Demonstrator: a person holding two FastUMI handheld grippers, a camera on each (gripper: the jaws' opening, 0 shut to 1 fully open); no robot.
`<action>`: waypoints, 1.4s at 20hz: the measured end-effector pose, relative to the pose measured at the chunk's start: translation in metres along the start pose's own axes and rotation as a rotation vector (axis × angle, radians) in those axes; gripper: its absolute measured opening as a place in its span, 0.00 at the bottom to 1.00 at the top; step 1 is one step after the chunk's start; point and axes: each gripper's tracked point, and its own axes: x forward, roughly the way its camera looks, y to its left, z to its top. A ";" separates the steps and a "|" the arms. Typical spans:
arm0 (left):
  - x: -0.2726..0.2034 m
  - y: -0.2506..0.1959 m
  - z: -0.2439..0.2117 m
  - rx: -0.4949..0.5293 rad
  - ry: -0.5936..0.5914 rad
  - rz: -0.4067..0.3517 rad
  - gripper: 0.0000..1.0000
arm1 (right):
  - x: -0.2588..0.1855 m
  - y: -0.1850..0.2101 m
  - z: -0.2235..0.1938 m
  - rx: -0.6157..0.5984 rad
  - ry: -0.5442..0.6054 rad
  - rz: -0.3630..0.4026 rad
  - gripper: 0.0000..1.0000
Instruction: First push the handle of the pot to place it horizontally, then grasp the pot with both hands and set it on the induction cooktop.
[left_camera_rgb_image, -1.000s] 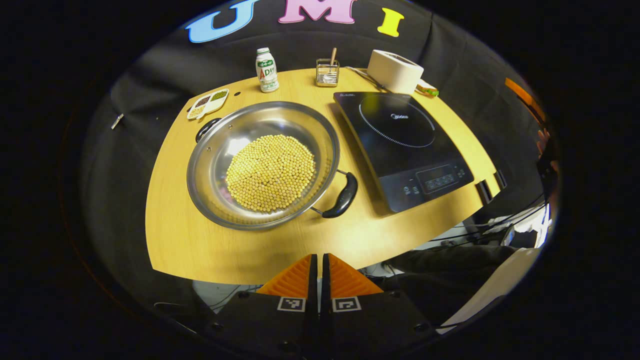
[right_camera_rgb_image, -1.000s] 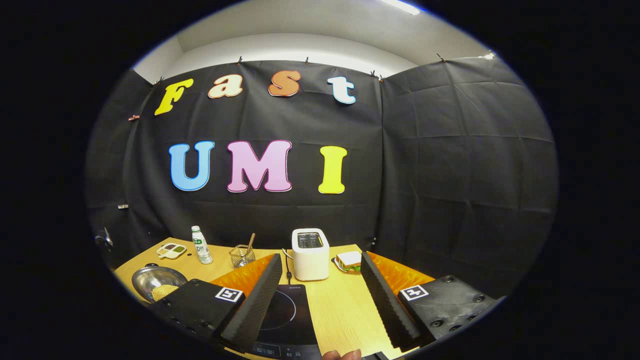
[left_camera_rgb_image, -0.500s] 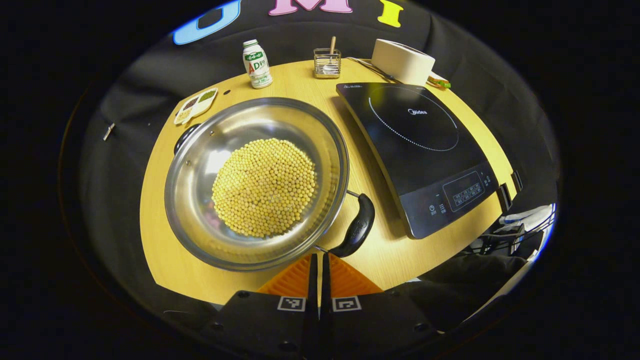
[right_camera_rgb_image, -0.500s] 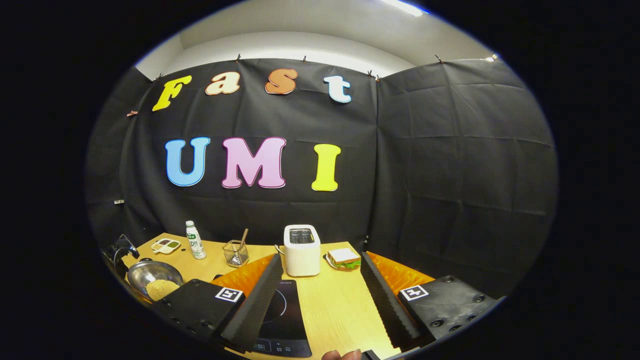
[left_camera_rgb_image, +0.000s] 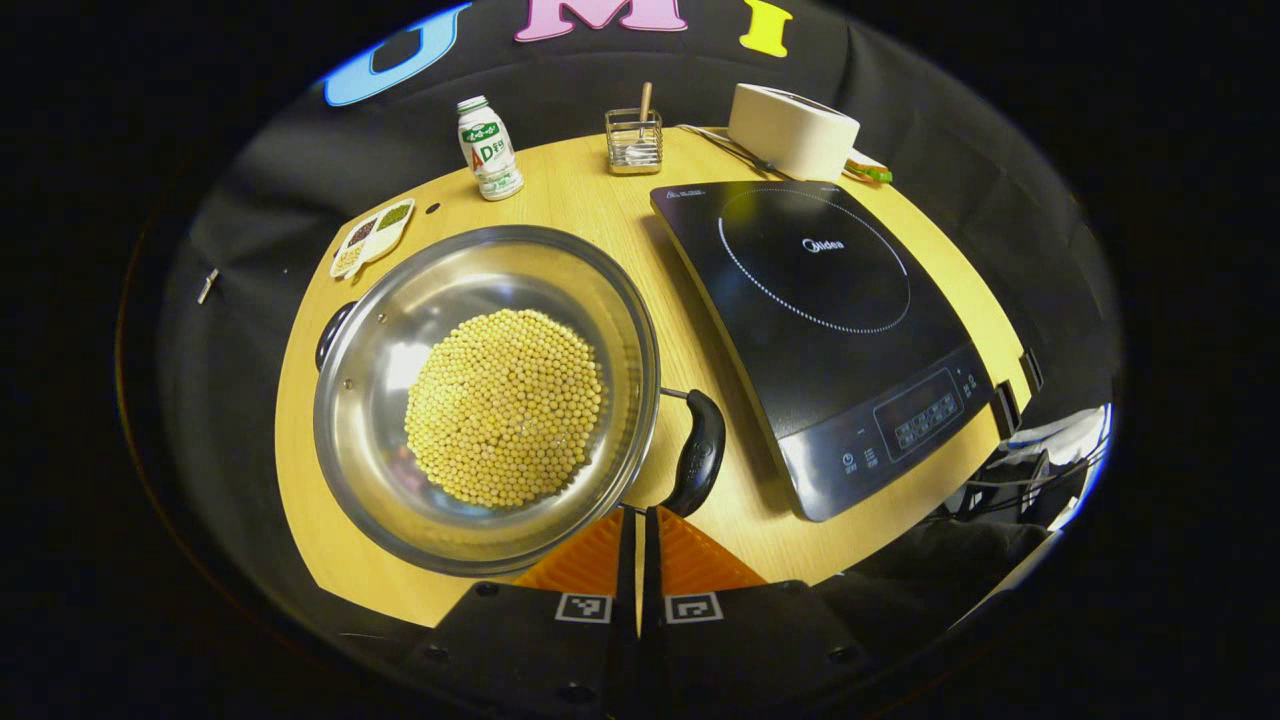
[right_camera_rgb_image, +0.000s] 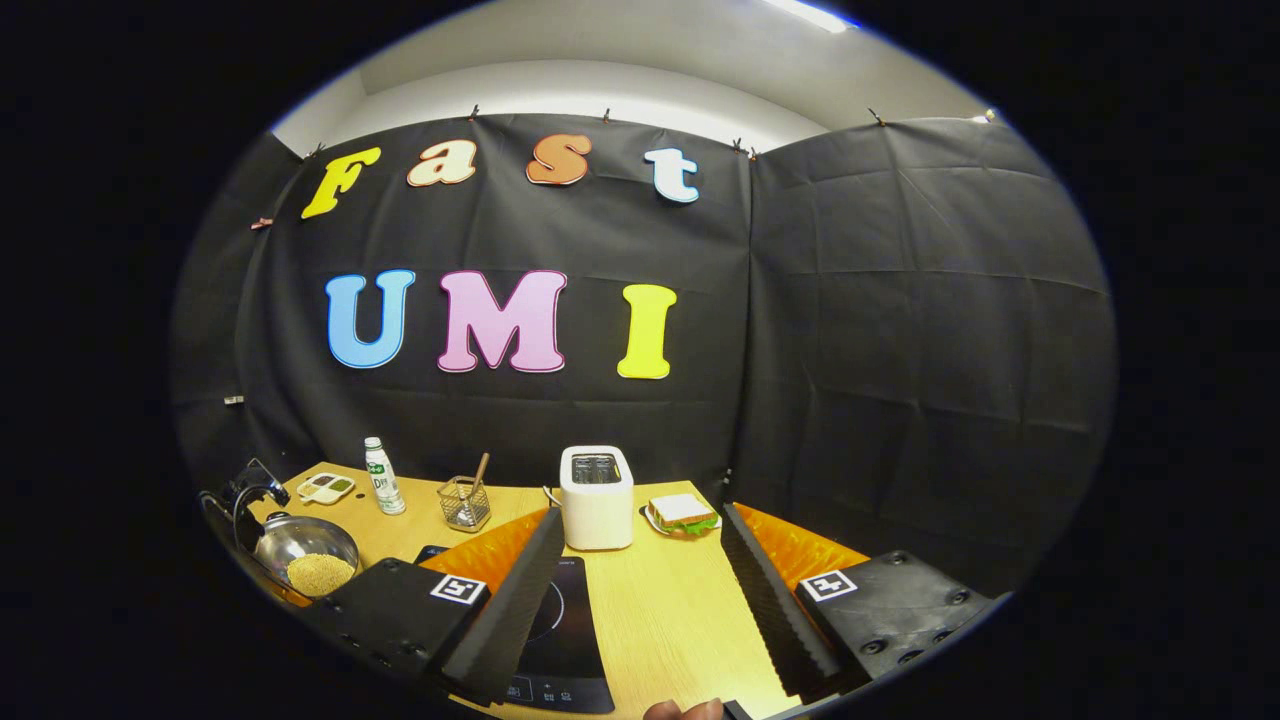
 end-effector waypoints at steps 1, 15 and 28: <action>0.002 -0.001 0.005 -0.001 -0.005 0.001 0.05 | 0.000 0.000 0.000 -0.001 0.000 0.000 0.98; 0.036 0.000 0.085 -0.038 -0.073 -0.004 0.05 | 0.011 0.000 -0.005 -0.023 0.018 -0.008 0.98; -0.061 0.104 0.113 -0.105 -0.392 0.042 0.36 | 0.021 0.151 -0.021 0.066 0.165 0.257 1.00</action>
